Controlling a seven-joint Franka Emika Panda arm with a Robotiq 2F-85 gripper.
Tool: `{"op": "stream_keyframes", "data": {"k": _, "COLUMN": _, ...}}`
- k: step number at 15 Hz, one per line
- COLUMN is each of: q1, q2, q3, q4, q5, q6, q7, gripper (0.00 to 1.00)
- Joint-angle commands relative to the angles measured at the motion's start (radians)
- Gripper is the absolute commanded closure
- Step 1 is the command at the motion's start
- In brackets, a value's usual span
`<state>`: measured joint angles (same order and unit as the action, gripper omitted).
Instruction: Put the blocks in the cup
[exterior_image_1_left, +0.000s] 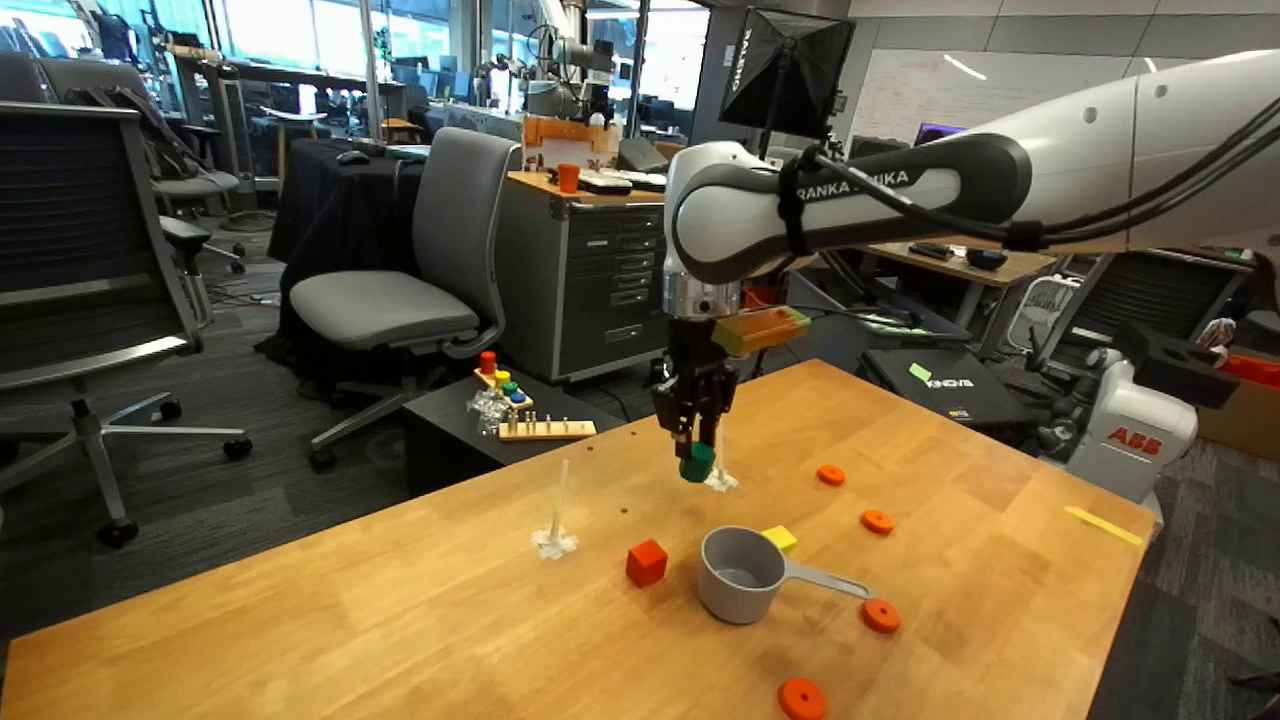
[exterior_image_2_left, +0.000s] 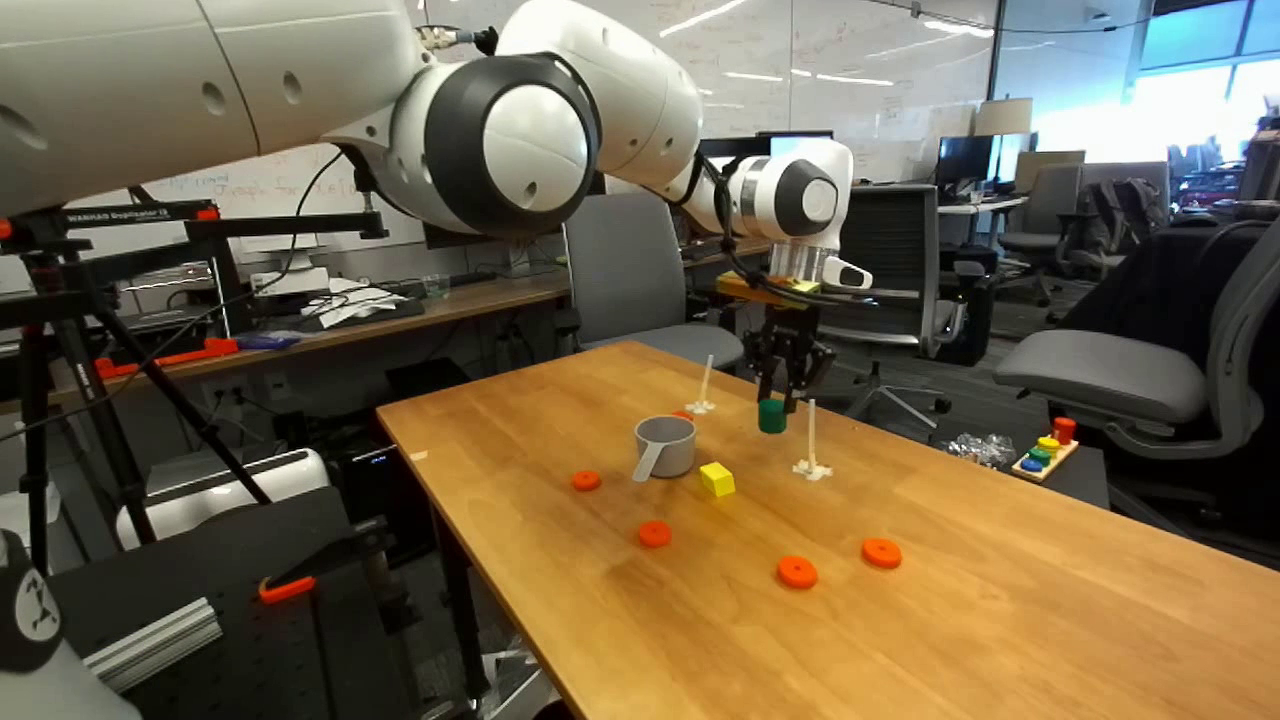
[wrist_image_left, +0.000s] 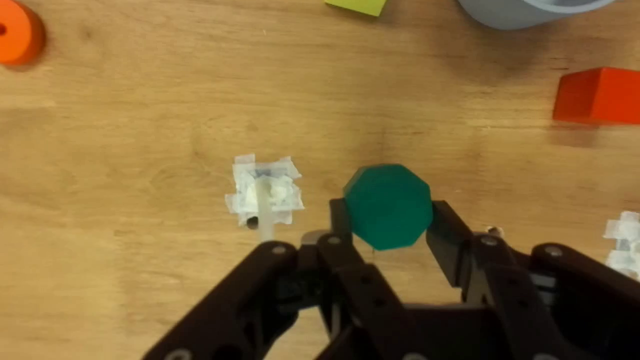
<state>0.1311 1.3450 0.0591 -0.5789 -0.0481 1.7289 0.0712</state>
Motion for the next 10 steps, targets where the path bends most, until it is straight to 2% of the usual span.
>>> {"op": "stream_keyframes", "data": {"k": 1, "q1": 0.027, "q2": -0.04, "q3": 0.021, "q4": 0.026, "q5": 0.009, "q6": -0.035, "q7": 0.0, "gripper": 0.81}}
{"op": "stream_keyframes", "data": {"k": 10, "q1": 0.087, "q2": -0.071, "q3": 0.056, "q4": 0.004, "q5": 0.023, "q6": -0.067, "q7": 0.052, "gripper": 0.81}}
